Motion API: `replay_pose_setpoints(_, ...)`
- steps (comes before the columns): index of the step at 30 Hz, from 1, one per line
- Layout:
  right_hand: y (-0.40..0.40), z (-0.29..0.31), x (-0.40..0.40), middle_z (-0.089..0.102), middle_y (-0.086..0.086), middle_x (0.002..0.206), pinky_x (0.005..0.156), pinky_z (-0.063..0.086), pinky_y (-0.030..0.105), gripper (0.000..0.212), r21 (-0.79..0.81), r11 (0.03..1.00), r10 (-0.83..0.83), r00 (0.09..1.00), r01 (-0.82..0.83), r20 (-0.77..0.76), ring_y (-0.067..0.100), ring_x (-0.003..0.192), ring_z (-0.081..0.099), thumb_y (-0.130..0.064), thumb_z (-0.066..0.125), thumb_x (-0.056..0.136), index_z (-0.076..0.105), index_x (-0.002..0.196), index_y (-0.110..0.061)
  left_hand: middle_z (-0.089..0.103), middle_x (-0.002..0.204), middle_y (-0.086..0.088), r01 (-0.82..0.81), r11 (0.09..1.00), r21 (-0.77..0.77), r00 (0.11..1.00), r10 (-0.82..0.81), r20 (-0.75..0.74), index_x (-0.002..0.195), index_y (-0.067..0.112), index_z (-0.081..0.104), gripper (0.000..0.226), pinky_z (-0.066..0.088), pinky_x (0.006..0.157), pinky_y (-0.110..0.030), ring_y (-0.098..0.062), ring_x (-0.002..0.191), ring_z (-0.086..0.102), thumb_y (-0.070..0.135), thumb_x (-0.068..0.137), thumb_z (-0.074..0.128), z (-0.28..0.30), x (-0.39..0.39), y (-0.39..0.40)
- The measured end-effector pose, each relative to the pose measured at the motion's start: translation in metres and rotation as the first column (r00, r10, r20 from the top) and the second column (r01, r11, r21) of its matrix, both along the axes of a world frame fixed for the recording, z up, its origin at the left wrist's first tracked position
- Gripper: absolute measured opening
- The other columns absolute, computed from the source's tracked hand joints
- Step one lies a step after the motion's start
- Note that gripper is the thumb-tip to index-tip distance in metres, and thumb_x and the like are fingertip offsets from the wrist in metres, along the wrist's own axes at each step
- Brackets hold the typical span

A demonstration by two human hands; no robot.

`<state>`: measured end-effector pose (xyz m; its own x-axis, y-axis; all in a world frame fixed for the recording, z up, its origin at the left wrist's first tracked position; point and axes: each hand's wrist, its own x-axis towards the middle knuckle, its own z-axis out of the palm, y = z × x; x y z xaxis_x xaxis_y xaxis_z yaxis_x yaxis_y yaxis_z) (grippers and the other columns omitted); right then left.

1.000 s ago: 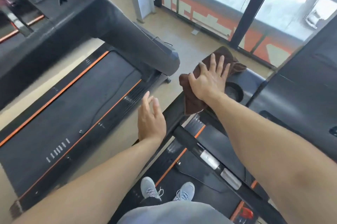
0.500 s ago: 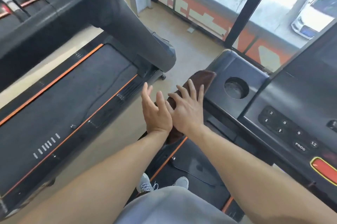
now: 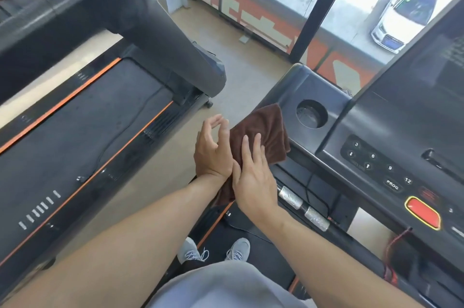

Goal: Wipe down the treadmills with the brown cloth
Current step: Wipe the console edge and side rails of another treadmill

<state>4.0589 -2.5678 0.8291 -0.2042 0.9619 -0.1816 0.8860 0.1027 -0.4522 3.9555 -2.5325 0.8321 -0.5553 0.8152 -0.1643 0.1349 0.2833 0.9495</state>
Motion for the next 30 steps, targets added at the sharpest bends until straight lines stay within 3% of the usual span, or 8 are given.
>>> replay_pose_setpoints(4, 0.004, 0.008, 0.008, 0.022, -0.014, 0.170, 0.100, 0.050, 0.039, 0.052, 0.034, 0.988, -0.148, 0.982, 0.153, -0.113, 0.014, 0.144, 0.045, -0.043, 0.055, 0.103, 0.046, 0.154, -0.036, 0.065, 0.117, 0.024, 0.075, 0.996, -0.041, 0.997, -0.076, -0.020, 0.114, 0.038, 0.062, 0.054, 0.044, 0.103, -0.035, -0.003, 0.117, 0.056, 0.073, 0.083, 0.035, 0.003, 0.001, 0.000)
replay_pose_setpoints(8, 0.004, 0.008, 0.011, 0.041, -0.023, 0.159, 0.094, 0.049, 0.036, 0.027, 0.100, 0.970, -0.197, 0.959, 0.221, -0.206, 0.010, 0.123, 0.062, -0.038, 0.062, 0.101, 0.067, 0.127, -0.038, 0.066, 0.117, 0.020, 0.166, 0.984, -0.059, 0.982, -0.170, -0.086, 0.116, 0.037, 0.062, 0.057, 0.046, 0.096, -0.035, -0.006, 0.114, 0.059, 0.076, 0.085, 0.034, 0.002, 0.000, -0.001)
replay_pose_setpoints(11, 0.006, 0.001, 0.004, 0.050, -0.016, 0.155, 0.084, 0.055, 0.037, 0.013, 0.183, 0.950, -0.206, 0.947, 0.254, -0.247, 0.020, 0.123, 0.066, -0.022, 0.061, 0.101, 0.070, 0.110, -0.025, 0.067, 0.119, 0.015, 0.057, 0.998, -0.039, 0.998, -0.058, -0.021, 0.120, 0.032, 0.061, 0.051, 0.048, 0.098, -0.035, -0.003, 0.108, 0.061, 0.067, 0.090, 0.038, 0.004, 0.001, -0.002)
replay_pose_setpoints(14, 0.011, -0.008, 0.001, 0.062, 0.000, 0.145, 0.085, 0.061, 0.048, 0.019, 0.381, 0.914, -0.070, 0.981, 0.137, -0.182, 0.031, 0.136, 0.057, -0.012, 0.050, 0.100, 0.068, 0.100, -0.014, 0.067, 0.121, 0.013, -0.020, 1.000, -0.022, 0.999, 0.020, 0.027, 0.124, 0.029, 0.060, 0.056, 0.050, 0.097, -0.032, 0.005, 0.104, 0.062, 0.067, 0.088, 0.040, 0.006, 0.003, -0.001)
replay_pose_setpoints(18, 0.032, -0.008, 0.002, 0.066, 0.008, 0.140, 0.118, 0.039, 0.052, 0.030, 0.392, 0.918, 0.116, 0.983, -0.052, -0.140, 0.032, 0.147, 0.044, -0.016, 0.041, 0.099, 0.068, 0.110, -0.009, 0.067, 0.121, 0.014, 0.003, 0.999, -0.032, 1.000, -0.004, -0.010, 0.128, 0.029, 0.056, 0.065, 0.046, 0.094, -0.031, -0.002, 0.105, 0.063, 0.072, 0.084, 0.036, 0.004, 0.006, -0.001)
replay_pose_setpoints(22, 0.059, 0.007, 0.000, 0.018, 0.004, 0.172, 0.129, 0.000, 0.049, 0.070, 0.094, 0.983, 0.153, 0.988, -0.156, 0.030, 0.028, 0.160, -0.007, -0.058, 0.038, 0.101, 0.036, 0.157, -0.018, 0.066, 0.122, 0.013, -0.049, 0.996, -0.073, 0.999, 0.048, -0.014, 0.126, 0.031, 0.055, 0.058, 0.046, 0.095, -0.040, -0.013, 0.110, 0.060, 0.070, 0.089, 0.031, 0.005, 0.005, 0.000)
replay_pose_setpoints(24, 0.069, 0.006, -0.005, 0.004, 0.003, 0.174, 0.128, -0.007, 0.051, 0.087, 0.069, 0.987, 0.137, 0.984, -0.145, 0.117, 0.031, 0.157, -0.021, -0.073, 0.032, 0.095, 0.024, 0.163, -0.020, 0.065, 0.123, 0.009, -0.083, 0.993, -0.084, 0.996, 0.085, 0.015, 0.127, 0.030, 0.054, 0.055, 0.044, 0.092, -0.037, -0.016, 0.113, 0.059, 0.067, 0.093, 0.032, 0.005, 0.003, -0.001)
replay_pose_setpoints(30, 0.117, 0.017, -0.011, 0.018, 0.006, 0.172, 0.129, -0.006, 0.051, 0.056, 0.096, 0.994, 0.041, 0.985, -0.058, 0.168, 0.034, 0.159, -0.012, -0.048, 0.034, 0.105, 0.050, 0.151, -0.020, 0.054, 0.144, -0.001, 0.056, 0.991, -0.123, 0.983, -0.077, -0.168, 0.145, 0.023, 0.044, 0.057, 0.043, 0.104, -0.040, -0.018, 0.126, 0.051, 0.059, 0.103, 0.034, -0.001, 0.000, -0.002)
